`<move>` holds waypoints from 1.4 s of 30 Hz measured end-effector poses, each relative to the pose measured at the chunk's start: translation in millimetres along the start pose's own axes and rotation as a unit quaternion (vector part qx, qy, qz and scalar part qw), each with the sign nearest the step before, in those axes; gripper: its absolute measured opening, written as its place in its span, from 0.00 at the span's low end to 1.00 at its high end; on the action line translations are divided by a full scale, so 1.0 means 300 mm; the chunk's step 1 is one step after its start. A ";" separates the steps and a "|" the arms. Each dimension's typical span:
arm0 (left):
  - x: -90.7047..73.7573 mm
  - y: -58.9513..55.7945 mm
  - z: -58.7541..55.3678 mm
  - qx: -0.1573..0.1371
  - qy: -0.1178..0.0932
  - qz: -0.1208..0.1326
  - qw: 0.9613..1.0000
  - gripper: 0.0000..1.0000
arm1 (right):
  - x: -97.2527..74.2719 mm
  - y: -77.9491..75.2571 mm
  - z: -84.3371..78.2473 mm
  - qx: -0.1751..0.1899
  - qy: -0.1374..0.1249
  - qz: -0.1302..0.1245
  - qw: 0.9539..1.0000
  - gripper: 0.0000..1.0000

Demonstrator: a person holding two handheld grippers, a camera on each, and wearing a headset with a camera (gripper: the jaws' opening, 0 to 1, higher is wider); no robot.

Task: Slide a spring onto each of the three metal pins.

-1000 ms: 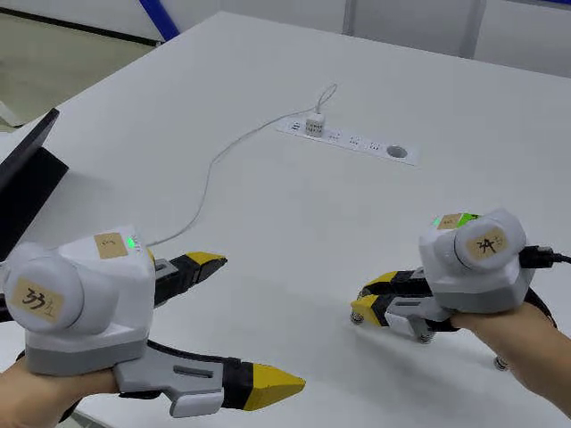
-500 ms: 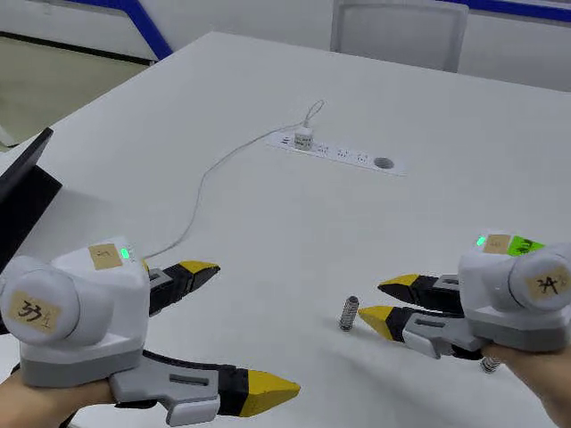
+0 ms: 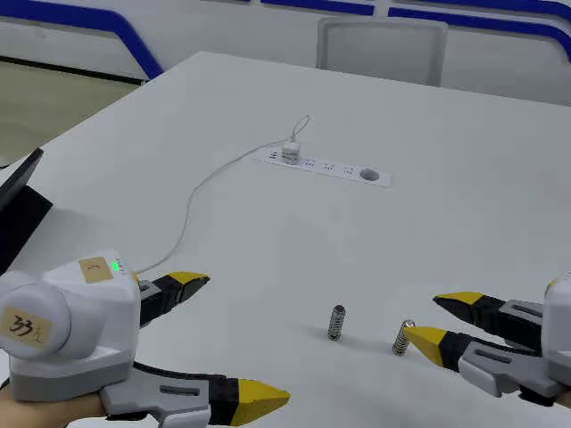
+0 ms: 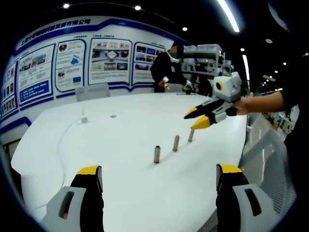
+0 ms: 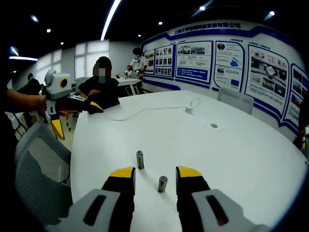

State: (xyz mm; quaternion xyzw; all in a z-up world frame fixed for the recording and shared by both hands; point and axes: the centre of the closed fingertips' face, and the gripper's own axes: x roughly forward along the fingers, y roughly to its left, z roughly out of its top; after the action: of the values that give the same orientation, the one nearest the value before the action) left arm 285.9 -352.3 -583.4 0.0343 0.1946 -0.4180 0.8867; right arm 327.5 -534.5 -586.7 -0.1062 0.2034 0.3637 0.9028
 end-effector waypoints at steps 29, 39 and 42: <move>0.049 -0.037 0.018 0.004 -0.009 -0.001 1.000 1.00 | -0.304 -0.047 -0.170 0.110 -0.017 -0.095 0.989 0.62; 0.048 -0.049 0.009 -0.005 -0.016 0.002 1.000 1.00 | -0.340 -0.019 -0.208 0.144 -0.036 -0.109 0.983 0.80; 0.042 -0.052 0.012 -0.004 -0.020 0.003 1.000 1.00 | -0.347 -0.027 -0.225 0.150 -0.042 -0.127 0.980 0.81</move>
State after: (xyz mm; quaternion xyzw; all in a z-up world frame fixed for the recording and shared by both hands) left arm 282.4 -372.4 -583.1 0.0229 0.1789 -0.4147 0.8919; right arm 245.7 -627.0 -600.3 0.0205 0.2028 0.2154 0.9550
